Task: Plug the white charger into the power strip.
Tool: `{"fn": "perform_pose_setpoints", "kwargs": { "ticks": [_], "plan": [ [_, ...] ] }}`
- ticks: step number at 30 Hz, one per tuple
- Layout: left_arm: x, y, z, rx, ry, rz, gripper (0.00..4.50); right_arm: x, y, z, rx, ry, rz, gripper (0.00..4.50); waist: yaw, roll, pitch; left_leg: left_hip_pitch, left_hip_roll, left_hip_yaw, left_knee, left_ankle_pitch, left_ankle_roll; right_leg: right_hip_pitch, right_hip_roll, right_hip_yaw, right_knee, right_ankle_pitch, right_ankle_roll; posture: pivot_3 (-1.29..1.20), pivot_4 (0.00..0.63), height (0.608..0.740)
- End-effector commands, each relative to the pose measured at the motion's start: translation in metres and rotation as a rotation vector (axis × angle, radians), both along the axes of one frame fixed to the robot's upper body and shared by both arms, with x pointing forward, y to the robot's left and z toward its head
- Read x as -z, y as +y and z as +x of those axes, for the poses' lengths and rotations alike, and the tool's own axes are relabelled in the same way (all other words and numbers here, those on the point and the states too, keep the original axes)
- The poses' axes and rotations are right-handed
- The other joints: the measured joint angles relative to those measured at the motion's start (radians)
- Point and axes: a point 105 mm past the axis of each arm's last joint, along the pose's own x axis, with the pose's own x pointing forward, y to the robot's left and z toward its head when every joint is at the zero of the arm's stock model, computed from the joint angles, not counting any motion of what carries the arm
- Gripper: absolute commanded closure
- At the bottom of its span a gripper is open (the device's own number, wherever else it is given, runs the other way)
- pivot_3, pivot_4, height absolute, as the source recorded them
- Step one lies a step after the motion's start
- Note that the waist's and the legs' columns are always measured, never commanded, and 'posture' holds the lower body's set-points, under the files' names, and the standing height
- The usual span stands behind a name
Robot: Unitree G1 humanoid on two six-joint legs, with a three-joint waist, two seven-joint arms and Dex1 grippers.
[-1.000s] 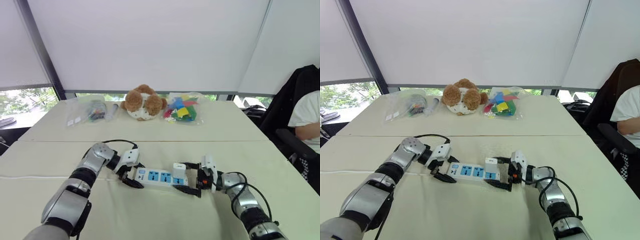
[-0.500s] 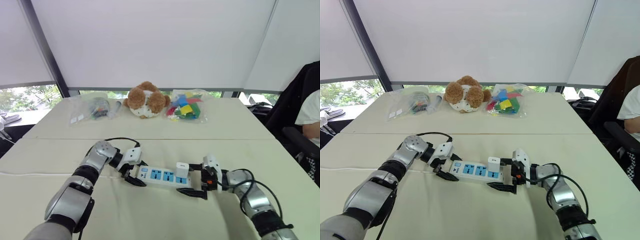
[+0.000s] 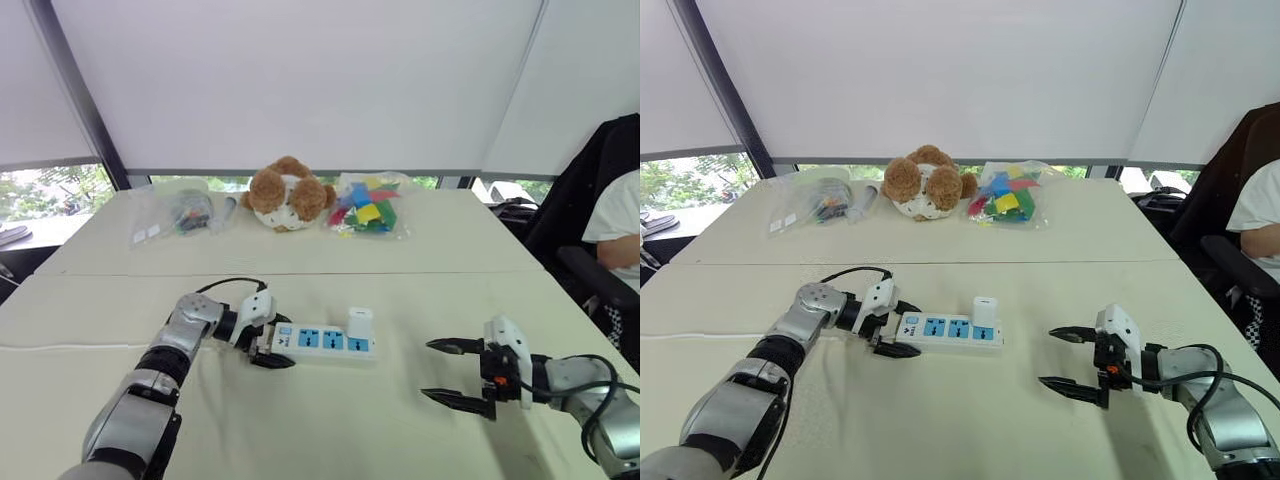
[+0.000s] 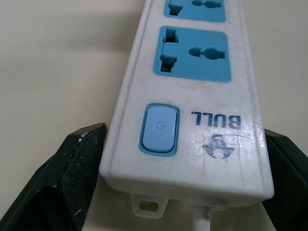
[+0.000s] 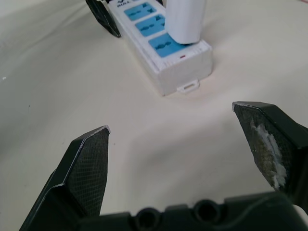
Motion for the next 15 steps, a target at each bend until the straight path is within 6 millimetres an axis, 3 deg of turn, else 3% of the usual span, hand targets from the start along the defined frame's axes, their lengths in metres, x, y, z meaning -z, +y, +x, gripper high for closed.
{"fn": "perform_pose_setpoints", "kwargs": {
  "ticks": [1, 9, 15],
  "plan": [
    [-0.016, 0.014, -0.003, -0.025, -0.046, -0.007, 0.03, -0.014, -0.010, -0.002, 0.030, -0.043, -0.005, 0.00, -0.001, -0.001, 0.003, 0.000, 0.000, 0.000, 0.000, 0.000, 0.000, -0.001, 0.000, 0.000, 0.000, 0.000, 0.000, 0.00, 0.150, 0.739],
    [-0.025, 0.039, -0.019, -0.097, -0.036, 0.009, 0.03, -0.018, -0.013, 0.007, 0.060, -0.043, 0.013, 0.00, 0.000, 0.002, 0.012, -0.001, 0.001, 0.000, -0.002, 0.000, 0.000, -0.002, 0.001, 0.000, 0.000, 0.000, 0.002, 0.00, 0.150, 0.739],
    [-0.064, 0.068, -0.013, -0.352, -0.007, -0.168, 0.03, -0.033, -0.024, 0.006, 0.138, 0.027, 0.089, 0.00, 0.000, -0.001, 0.017, -0.002, 0.000, 0.000, 0.000, 0.000, 0.000, -0.002, 0.000, 0.000, 0.000, 0.000, 0.001, 0.00, 0.150, 0.739]
  ]
}}
